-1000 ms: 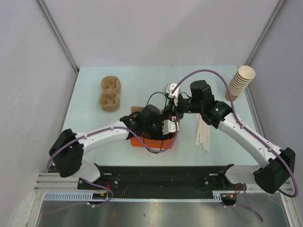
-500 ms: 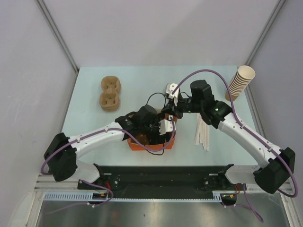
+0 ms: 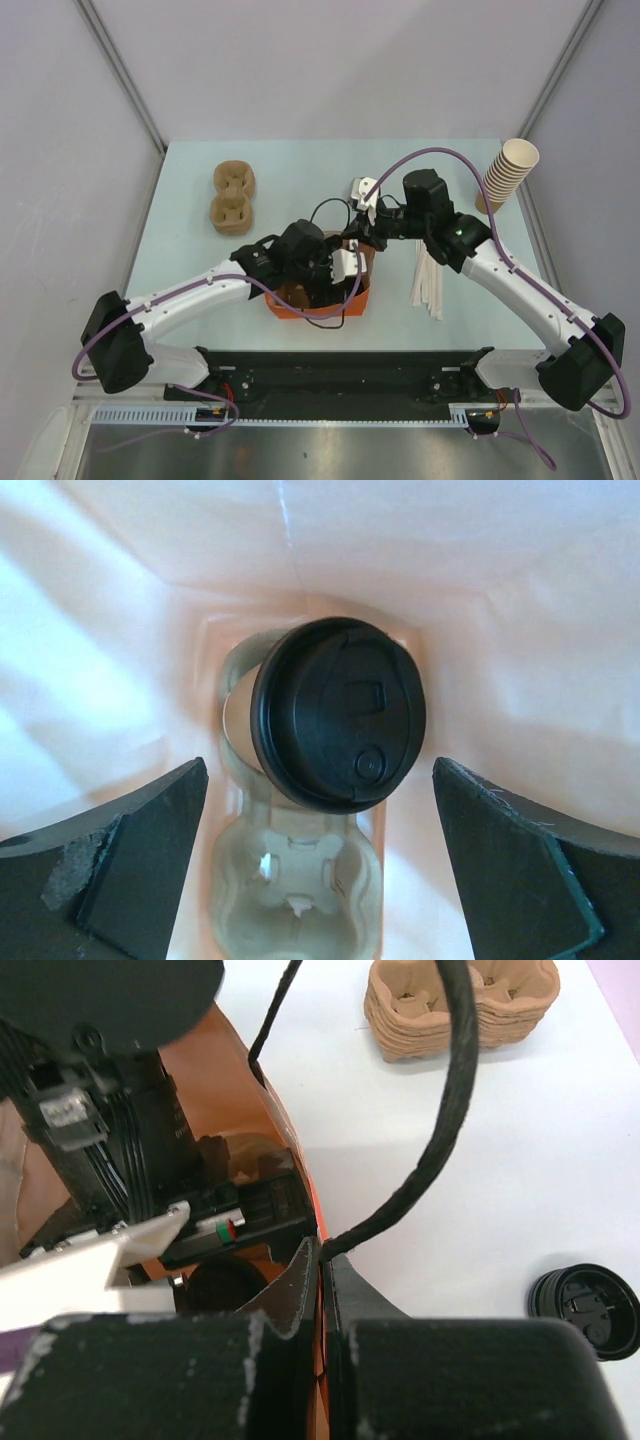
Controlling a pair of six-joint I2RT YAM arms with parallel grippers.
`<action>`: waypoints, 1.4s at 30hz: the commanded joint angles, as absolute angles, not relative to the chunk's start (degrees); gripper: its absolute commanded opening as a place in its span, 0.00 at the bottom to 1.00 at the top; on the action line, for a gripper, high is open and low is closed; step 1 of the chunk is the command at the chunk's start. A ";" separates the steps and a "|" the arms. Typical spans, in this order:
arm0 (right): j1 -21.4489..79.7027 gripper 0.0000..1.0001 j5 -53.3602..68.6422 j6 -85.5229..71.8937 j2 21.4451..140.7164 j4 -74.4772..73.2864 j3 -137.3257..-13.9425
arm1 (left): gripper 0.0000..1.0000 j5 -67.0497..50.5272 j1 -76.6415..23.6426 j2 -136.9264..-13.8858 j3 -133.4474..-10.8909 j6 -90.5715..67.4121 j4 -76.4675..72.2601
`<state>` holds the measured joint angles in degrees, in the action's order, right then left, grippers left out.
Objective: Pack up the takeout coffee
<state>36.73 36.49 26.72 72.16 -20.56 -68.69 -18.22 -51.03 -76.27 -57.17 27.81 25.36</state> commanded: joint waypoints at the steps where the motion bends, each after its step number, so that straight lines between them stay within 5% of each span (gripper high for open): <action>1: 37.26 0.00 37.97 27.16 70.66 -21.45 -69.35 | 1.00 -18.81 -50.89 -72.42 -61.34 26.37 24.52; 23: 33.75 0.00 36.30 27.86 71.98 -19.07 -70.31 | 1.00 -19.42 -49.49 -69.34 -73.73 22.15 32.15; 42: 25.40 0.00 38.85 33.22 81.21 -17.32 -77.52 | 1.00 -22.85 -36.04 -73.48 -85.25 12.49 34.10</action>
<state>26.22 37.21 30.63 80.29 -20.23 -73.82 -20.29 -39.22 -73.03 -82.74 17.47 34.02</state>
